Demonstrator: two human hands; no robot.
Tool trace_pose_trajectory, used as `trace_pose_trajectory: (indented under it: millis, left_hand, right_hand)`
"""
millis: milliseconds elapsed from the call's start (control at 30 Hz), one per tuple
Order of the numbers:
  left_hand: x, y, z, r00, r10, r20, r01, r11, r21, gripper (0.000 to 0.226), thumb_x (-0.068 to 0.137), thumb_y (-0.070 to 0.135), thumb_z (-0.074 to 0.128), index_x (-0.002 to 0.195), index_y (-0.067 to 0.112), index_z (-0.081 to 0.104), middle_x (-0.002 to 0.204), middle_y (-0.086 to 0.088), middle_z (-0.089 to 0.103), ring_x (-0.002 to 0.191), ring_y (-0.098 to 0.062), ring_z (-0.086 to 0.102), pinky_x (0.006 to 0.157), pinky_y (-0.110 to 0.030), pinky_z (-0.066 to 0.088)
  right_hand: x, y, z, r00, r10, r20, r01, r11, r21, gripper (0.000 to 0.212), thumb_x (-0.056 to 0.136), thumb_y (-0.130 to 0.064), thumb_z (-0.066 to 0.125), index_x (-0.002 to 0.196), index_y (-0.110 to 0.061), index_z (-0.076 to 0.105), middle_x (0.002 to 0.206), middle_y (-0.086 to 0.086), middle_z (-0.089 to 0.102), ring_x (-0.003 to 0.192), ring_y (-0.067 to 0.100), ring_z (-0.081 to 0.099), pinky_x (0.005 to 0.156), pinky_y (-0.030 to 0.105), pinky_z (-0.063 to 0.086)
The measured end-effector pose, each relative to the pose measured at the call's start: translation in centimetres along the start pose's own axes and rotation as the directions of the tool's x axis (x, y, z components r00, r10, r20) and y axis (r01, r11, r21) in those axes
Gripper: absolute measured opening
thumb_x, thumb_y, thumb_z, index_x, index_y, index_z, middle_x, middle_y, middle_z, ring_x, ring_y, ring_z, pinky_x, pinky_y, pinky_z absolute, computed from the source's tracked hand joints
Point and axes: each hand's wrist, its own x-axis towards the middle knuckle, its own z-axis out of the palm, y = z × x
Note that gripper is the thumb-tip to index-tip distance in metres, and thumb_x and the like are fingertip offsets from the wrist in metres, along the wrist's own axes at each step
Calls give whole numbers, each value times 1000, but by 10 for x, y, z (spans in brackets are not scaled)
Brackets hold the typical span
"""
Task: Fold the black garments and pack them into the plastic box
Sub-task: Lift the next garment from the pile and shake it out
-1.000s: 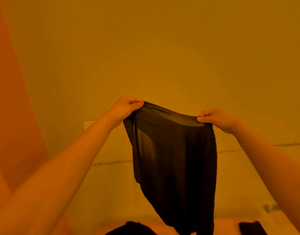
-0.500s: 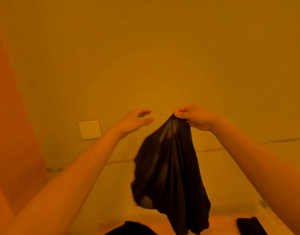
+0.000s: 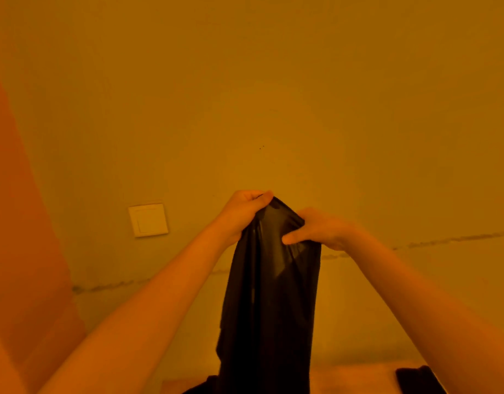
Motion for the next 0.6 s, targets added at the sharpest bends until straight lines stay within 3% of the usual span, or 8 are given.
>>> trace_pose_trajectory:
  millis: [133, 233, 300, 367, 433, 500, 567, 600]
  left_hand:
    - [0, 4, -12, 990, -30, -136, 17, 995, -95, 25, 93, 21, 53, 73, 9, 61, 52, 2, 65, 47, -7, 61, 50, -18, 50]
    - [-4, 3, -21, 989, -42, -141, 25, 993, -118, 26, 94, 22, 51, 75, 8, 62, 55, 1, 67, 50, -8, 63, 52, -18, 51]
    - [-6, 1, -25, 988, -28, -149, 4, 988, -156, 27, 94, 22, 49, 74, 8, 61, 54, 1, 66, 49, -8, 62, 52, -18, 50]
    - [-7, 2, -31, 986, -14, -165, -22, 976, -214, 26, 95, 22, 49, 76, 8, 61, 56, 1, 67, 50, -8, 63, 51, -17, 51]
    - [-9, 4, -39, 983, -8, -186, -39, 969, -244, 26, 95, 22, 48, 77, 8, 61, 57, 1, 68, 52, -7, 64, 51, -17, 52]
    - [-10, 3, -50, 975, -14, -224, -43, 968, -247, 26, 95, 22, 48, 76, 9, 61, 57, 3, 68, 51, -6, 64, 51, -16, 52]
    - [-9, 1, -63, 959, -25, -282, -17, 989, -145, 23, 94, 20, 50, 76, 12, 61, 56, 7, 67, 53, -6, 63, 51, -14, 50]
    - [-7, -2, -70, 954, -20, -298, 17, 1000, -13, 20, 94, 19, 51, 78, 15, 62, 58, 9, 67, 59, -6, 63, 53, -14, 50]
  right_hand:
    - [-2, 18, 2, 975, 15, -223, -50, 987, -153, 10, 82, -11, 67, 91, -7, 67, 81, 6, 62, 77, 15, 57, 68, 27, 43]
    - [2, 28, 6, 928, -24, -371, -52, 979, -195, 21, 86, -11, 62, 94, 9, 65, 77, 20, 55, 73, 20, 51, 68, 33, 44]
    - [3, 26, 14, 911, -52, -408, -48, 972, -231, 15, 88, -11, 60, 79, -1, 66, 68, 10, 52, 61, 13, 46, 55, 19, 38]
    - [5, 23, 19, 885, -77, -460, -35, 973, -229, 29, 89, -11, 58, 62, -18, 56, 60, -1, 46, 55, 7, 41, 45, 12, 31]
    - [9, 25, 19, 861, -89, -501, 18, 989, -145, 36, 90, -8, 56, 56, -19, 51, 56, -1, 44, 53, 10, 41, 44, 13, 29]
    - [10, 24, 16, 861, -86, -501, 86, 996, -24, 30, 90, -9, 55, 61, -15, 58, 60, 5, 50, 57, 13, 46, 53, 19, 34]
    - [10, 20, 13, 887, -71, -456, 152, 978, 142, 24, 93, -11, 52, 72, -14, 64, 65, 3, 59, 60, 11, 55, 59, 23, 41]
    - [11, 17, 12, 900, -76, -429, 180, 961, 208, 25, 94, -11, 50, 74, -14, 64, 64, 0, 61, 58, 7, 56, 59, 23, 43]
